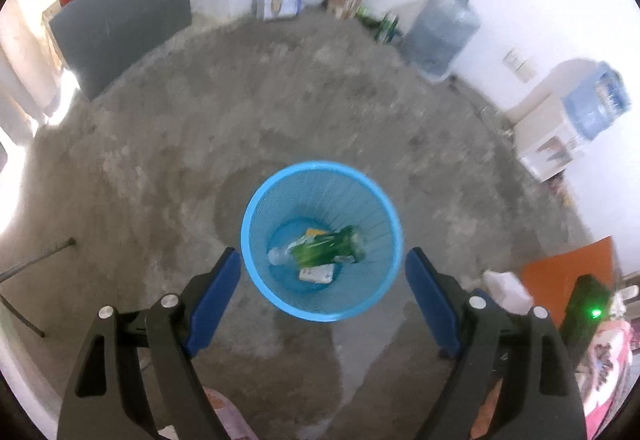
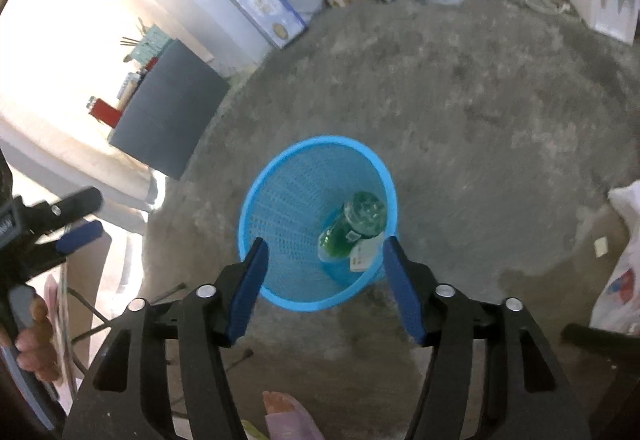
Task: Collect trash
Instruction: 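Open both grippers to drop the bottle and box into the wastebasket, then move both grippers back over the table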
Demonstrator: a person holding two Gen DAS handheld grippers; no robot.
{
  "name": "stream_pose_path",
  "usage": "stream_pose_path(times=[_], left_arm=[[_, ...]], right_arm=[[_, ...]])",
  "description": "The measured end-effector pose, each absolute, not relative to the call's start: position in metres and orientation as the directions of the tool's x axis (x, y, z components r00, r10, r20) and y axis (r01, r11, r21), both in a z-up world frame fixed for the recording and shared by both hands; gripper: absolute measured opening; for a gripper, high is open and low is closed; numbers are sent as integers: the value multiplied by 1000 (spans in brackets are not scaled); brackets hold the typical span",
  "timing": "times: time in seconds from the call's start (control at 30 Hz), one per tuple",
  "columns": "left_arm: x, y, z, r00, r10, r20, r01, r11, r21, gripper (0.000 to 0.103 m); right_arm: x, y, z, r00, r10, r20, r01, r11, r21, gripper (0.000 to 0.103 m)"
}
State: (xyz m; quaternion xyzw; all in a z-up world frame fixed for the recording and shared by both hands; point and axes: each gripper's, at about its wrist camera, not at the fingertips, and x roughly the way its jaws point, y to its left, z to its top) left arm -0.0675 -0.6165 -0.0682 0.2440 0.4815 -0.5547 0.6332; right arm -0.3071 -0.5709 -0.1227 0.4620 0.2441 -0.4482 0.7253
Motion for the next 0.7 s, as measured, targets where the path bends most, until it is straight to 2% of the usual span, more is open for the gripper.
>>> stream_pose_path(times=[0.1, 0.27, 0.37, 0.53, 0.7], left_arm=[[-76, -582, -31, -99, -532, -841, 949, 203, -241, 82], [-86, -507, 18, -163, -613, -774, 951, 112, -289, 83], [-82, -456, 39, -160, -665, -730, 948, 103, -302, 88], [-72, -369, 51, -69, -681, -729, 970, 124, -207, 90], [-45, -286, 49, 22, -701, -713, 959, 216, -183, 97]], right_arm=[[-310, -549, -96, 461, -487, -741, 886, 205, 416, 76], [-306, -508, -55, 461, -561, -688, 887, 263, 381, 89], [-300, -488, -35, 466, -580, -668, 885, 299, 358, 95], [-273, -450, 6, 397, -665, -633, 912, 366, 187, 95], [-229, -420, 29, 328, -727, -603, 911, 412, 0, 95]])
